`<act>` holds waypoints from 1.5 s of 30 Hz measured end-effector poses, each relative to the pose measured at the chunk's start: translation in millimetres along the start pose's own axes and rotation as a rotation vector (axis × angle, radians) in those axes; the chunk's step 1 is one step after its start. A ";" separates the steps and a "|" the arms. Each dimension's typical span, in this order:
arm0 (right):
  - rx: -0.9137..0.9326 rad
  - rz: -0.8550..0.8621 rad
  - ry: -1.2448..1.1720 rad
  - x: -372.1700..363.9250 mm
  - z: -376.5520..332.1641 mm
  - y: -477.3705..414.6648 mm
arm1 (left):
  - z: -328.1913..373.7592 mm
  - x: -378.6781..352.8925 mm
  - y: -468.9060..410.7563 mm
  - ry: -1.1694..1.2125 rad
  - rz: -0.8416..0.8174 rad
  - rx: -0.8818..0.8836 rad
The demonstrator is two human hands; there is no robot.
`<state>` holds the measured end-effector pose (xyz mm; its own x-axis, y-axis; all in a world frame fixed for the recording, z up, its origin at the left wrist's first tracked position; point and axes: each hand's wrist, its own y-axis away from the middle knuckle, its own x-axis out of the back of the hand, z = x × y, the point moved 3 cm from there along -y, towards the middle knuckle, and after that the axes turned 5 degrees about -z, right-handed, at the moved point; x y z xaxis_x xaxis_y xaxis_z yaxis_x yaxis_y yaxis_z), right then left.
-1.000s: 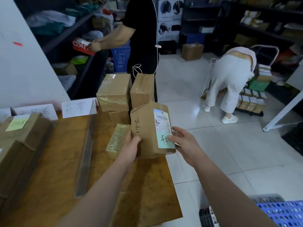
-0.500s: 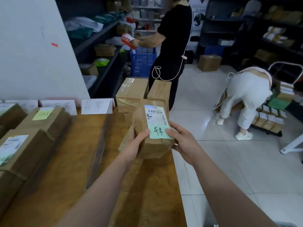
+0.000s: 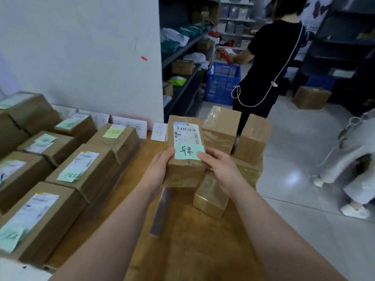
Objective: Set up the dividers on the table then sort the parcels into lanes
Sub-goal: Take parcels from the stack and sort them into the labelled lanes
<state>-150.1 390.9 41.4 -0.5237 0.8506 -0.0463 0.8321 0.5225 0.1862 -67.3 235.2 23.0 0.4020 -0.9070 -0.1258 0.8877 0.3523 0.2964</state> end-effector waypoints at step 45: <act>-0.354 0.224 0.095 -131.3 102.7 -233.1 | -24.8 162.1 -246.9 -0.442 -0.119 0.222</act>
<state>-256.6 163.5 -96.8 -0.3653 0.9229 0.1214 0.8221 0.2587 0.5072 -215.8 6.8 -94.0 0.1246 -0.9658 0.2275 0.8333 0.2263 0.5043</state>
